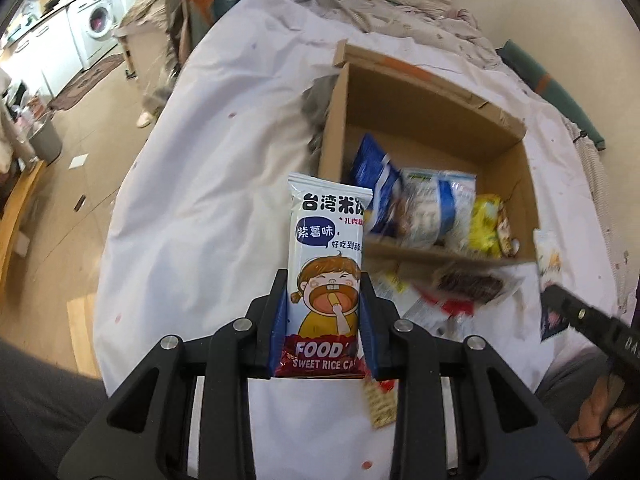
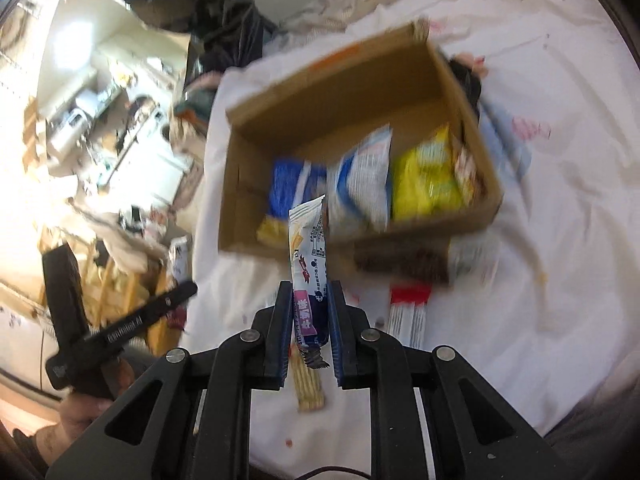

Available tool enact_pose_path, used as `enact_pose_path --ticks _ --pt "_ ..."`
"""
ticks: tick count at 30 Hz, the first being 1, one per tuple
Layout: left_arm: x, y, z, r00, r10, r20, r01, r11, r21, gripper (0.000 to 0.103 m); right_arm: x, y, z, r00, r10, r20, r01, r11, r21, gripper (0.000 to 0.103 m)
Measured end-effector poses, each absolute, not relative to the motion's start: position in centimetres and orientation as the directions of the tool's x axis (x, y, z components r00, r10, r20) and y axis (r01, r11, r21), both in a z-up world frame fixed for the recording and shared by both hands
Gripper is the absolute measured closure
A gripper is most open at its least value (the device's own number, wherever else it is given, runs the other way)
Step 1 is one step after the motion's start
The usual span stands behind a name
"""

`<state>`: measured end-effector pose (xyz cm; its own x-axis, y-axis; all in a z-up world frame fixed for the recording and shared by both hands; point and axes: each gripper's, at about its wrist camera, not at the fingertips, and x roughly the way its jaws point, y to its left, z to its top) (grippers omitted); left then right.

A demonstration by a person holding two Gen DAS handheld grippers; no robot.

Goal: Organize snacks
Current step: 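Carry both snacks into the box, lower them and open both grippers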

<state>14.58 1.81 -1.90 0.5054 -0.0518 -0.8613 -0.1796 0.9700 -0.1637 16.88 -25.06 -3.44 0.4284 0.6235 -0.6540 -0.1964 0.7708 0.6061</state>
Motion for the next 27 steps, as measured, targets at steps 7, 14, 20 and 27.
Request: enact_pose_path --ticks 7,14,20,27 --pt "19.4 1.5 0.1 0.527 -0.063 -0.847 -0.143 0.976 -0.162 0.076 22.1 -26.5 -1.8 0.489 0.587 -0.645 -0.170 0.790 0.589 0.086" --pt "23.4 0.6 -0.8 0.523 -0.093 -0.847 -0.089 0.983 -0.163 0.075 24.4 -27.5 -4.1 0.490 0.582 -0.649 -0.139 0.787 0.601 0.085" --pt "24.5 1.0 -3.8 0.465 -0.167 -0.869 -0.128 0.959 -0.252 0.075 24.8 -26.8 -6.1 0.439 0.591 -0.677 -0.130 0.787 0.603 0.085" --pt "25.3 -0.4 -4.6 0.459 -0.167 -0.873 -0.083 0.970 -0.229 0.075 25.8 -24.4 -6.8 0.394 0.601 -0.695 -0.170 0.791 0.588 0.085"
